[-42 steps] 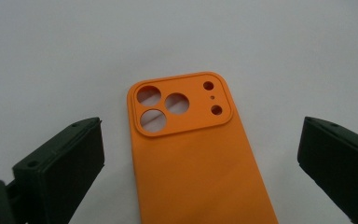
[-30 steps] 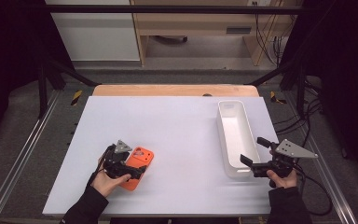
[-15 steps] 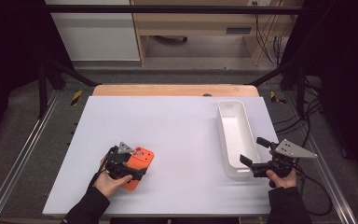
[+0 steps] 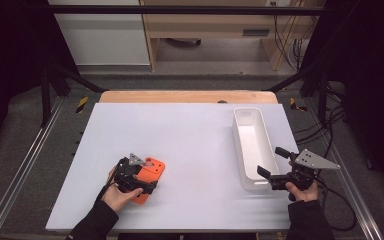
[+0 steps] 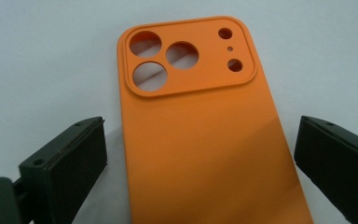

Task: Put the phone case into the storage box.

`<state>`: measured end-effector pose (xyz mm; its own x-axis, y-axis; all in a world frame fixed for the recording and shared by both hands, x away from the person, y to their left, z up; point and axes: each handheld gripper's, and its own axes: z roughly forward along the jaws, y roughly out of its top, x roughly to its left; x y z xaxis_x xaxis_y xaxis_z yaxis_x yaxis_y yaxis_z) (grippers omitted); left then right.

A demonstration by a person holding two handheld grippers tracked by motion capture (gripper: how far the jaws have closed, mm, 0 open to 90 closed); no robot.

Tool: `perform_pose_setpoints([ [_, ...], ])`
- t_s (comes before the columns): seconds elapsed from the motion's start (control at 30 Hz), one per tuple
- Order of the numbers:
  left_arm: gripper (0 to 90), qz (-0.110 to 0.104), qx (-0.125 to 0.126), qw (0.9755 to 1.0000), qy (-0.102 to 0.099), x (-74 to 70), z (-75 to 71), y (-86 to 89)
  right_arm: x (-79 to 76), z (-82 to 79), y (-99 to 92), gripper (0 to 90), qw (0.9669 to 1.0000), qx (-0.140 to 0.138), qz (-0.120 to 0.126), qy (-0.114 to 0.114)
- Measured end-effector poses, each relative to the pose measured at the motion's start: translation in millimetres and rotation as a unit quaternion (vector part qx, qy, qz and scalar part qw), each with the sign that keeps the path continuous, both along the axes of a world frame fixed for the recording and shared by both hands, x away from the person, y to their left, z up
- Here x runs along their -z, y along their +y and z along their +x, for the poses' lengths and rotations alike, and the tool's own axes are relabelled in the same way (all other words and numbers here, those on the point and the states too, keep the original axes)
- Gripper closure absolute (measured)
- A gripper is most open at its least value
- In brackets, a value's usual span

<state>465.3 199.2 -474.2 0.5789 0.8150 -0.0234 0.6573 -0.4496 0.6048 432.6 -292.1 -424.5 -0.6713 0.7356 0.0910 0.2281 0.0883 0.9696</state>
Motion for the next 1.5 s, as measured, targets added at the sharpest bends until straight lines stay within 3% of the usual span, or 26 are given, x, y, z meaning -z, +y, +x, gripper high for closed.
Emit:
perform_pose_setpoints([
  [0.83,8.9,0.019,-0.011,0.9998,0.002,0.5,-2.2,-5.3,0.1,0.2,0.2,0.4,1.0,0.0,0.0,0.0],
  [1.5,12.5,0.018,-0.021,0.9996,0.002,-1.0,-3.1,-6.5,-0.2,0.1,-0.4,0.4,1.0,0.0,0.003,0.001],
])
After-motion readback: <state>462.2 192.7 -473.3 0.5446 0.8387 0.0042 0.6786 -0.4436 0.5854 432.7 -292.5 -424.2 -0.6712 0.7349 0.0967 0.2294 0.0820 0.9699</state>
